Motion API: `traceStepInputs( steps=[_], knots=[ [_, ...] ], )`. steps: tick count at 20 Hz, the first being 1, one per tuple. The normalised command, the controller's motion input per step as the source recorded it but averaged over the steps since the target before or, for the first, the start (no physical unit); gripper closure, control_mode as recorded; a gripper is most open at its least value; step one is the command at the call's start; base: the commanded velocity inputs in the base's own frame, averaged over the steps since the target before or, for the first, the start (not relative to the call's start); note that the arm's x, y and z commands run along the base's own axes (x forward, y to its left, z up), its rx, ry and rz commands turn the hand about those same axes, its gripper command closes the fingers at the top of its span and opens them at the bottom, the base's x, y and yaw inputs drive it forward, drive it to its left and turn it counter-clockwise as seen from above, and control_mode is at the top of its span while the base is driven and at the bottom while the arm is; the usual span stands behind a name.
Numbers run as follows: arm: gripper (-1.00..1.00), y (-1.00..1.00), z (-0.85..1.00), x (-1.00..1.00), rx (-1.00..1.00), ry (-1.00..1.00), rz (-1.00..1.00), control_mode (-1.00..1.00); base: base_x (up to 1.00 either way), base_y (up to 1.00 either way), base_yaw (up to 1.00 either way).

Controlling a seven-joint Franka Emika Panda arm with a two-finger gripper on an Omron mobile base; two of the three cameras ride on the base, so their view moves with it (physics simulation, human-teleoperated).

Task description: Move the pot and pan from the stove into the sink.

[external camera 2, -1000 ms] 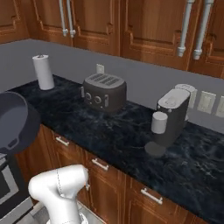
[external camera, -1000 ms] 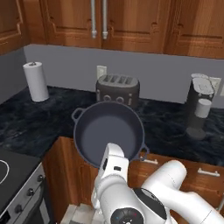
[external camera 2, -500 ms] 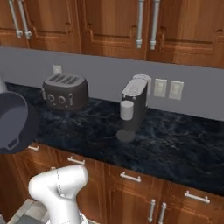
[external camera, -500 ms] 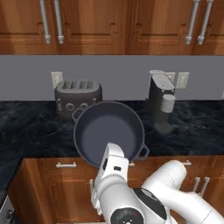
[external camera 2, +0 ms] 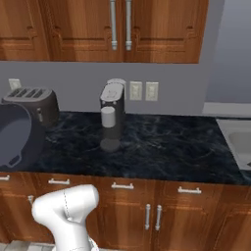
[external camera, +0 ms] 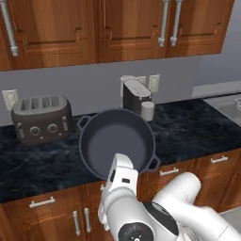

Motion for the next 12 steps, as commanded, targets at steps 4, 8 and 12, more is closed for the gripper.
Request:
traceStepInputs(
  steps=[4, 8, 12],
  knots=[
    [1.00, 0.00, 0.00, 0.00, 0.00, 0.00, 0.00, 1.00, -0.01, -0.20, -0.30],
    [1.00, 0.00, 0.00, 0.00, 0.00, 0.00, 0.00, 1.00, 0.00, 0.00, 0.00],
    [1.00, 0.00, 0.00, 0.00, 0.00, 0.00, 0.00, 1.00, 0.01, -0.32, 0.00]
  ],
)
